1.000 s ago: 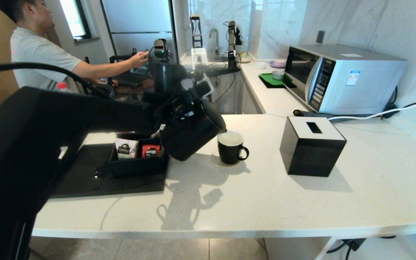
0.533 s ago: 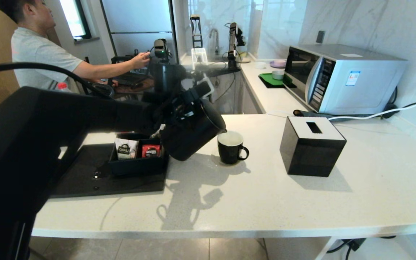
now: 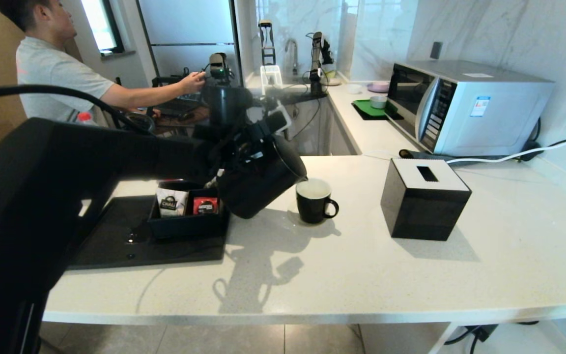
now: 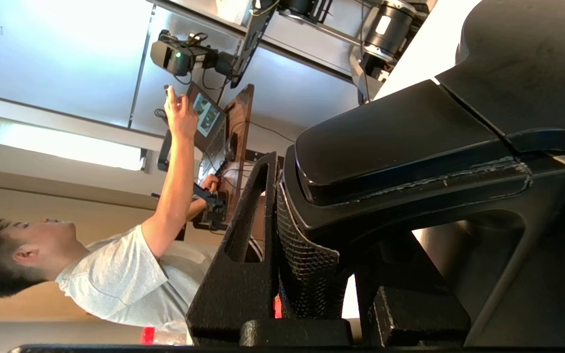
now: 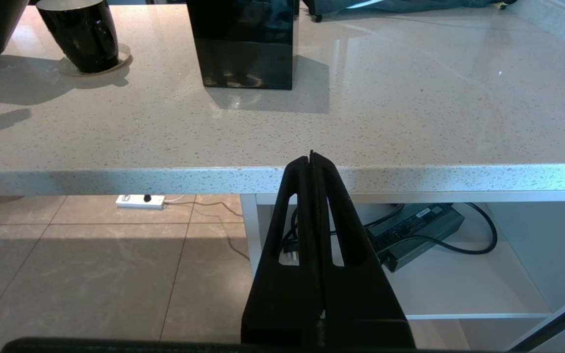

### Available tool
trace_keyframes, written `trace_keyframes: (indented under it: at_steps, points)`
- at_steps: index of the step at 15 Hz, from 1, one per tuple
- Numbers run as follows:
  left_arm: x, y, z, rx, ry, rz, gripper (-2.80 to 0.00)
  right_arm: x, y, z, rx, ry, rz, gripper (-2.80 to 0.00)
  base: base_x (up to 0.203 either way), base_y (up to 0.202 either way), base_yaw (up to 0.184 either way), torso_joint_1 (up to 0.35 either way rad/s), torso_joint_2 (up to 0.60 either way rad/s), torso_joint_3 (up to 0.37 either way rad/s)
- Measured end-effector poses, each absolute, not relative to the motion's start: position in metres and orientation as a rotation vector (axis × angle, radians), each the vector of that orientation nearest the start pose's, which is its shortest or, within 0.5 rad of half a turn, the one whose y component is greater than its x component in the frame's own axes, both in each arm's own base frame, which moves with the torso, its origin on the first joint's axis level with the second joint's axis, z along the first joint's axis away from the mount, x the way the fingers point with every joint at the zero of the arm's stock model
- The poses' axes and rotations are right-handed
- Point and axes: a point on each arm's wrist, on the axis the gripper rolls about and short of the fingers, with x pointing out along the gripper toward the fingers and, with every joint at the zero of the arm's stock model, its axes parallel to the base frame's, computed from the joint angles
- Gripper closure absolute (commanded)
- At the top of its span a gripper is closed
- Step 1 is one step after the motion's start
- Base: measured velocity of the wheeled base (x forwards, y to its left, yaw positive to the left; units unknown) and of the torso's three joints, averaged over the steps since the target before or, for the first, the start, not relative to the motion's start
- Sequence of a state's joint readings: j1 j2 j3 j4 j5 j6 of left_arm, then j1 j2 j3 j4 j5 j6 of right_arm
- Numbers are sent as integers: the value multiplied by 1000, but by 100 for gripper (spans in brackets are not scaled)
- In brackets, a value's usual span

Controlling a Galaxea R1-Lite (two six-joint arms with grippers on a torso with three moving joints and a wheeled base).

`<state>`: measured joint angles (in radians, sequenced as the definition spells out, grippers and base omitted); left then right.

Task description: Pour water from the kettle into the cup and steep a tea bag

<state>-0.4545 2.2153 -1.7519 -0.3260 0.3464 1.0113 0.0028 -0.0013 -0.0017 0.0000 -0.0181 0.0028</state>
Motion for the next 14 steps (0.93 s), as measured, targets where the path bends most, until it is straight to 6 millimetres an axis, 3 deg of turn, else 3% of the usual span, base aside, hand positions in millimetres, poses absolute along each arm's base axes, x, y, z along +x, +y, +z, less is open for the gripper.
trace_keyframes:
  at_steps: [14]
  points:
    - [426,-201,215,1084,52,-177,0,-23,0,76,3,-3,-15,0,0,0,0,0,0,0]
